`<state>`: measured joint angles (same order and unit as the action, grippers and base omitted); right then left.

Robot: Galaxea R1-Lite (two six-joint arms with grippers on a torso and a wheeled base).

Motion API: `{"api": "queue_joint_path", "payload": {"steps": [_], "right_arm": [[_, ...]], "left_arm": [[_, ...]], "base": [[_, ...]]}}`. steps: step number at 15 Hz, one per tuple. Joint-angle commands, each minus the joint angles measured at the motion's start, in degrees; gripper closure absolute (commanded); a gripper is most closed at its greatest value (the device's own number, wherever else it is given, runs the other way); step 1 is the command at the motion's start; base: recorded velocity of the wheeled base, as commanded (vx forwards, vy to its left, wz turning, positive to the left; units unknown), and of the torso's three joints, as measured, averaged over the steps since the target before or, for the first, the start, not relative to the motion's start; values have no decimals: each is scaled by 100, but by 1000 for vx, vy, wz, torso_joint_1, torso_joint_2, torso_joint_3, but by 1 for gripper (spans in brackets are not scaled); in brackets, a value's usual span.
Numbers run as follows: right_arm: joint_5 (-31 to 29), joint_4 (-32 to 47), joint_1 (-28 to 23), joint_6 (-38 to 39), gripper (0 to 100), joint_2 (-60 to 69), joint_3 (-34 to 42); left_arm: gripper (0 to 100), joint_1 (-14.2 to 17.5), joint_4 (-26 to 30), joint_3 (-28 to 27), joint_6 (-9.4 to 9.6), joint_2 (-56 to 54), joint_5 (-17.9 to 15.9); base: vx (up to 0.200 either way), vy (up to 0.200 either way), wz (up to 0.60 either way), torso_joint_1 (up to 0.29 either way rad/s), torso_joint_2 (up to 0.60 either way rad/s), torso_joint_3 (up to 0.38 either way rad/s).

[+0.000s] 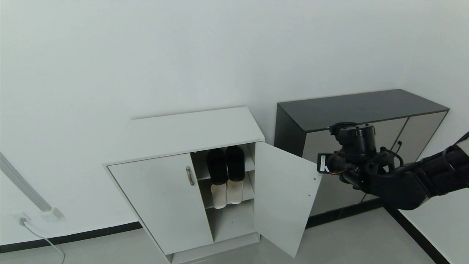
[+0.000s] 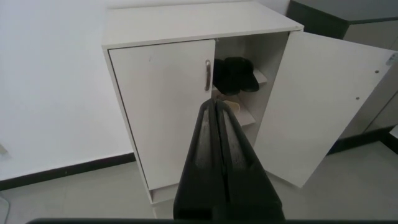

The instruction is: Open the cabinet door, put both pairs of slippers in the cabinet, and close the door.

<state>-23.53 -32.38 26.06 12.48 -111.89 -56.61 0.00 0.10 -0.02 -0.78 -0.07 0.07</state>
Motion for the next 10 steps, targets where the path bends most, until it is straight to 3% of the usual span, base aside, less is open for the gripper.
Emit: {"api": "queue_joint_path", "payload": {"steps": [1, 10], "right_arm": [[129, -5, -163, 88, 100, -369, -263], [577, -5, -532, 184, 100, -1063, -904]], "left_arm": [[100, 0, -1, -6, -1, 7, 1], [100, 0, -1, -6, -1, 7, 1]], "base": [[0, 0, 0, 0, 0, 0], [0, 0, 0, 0, 0, 0]]}}
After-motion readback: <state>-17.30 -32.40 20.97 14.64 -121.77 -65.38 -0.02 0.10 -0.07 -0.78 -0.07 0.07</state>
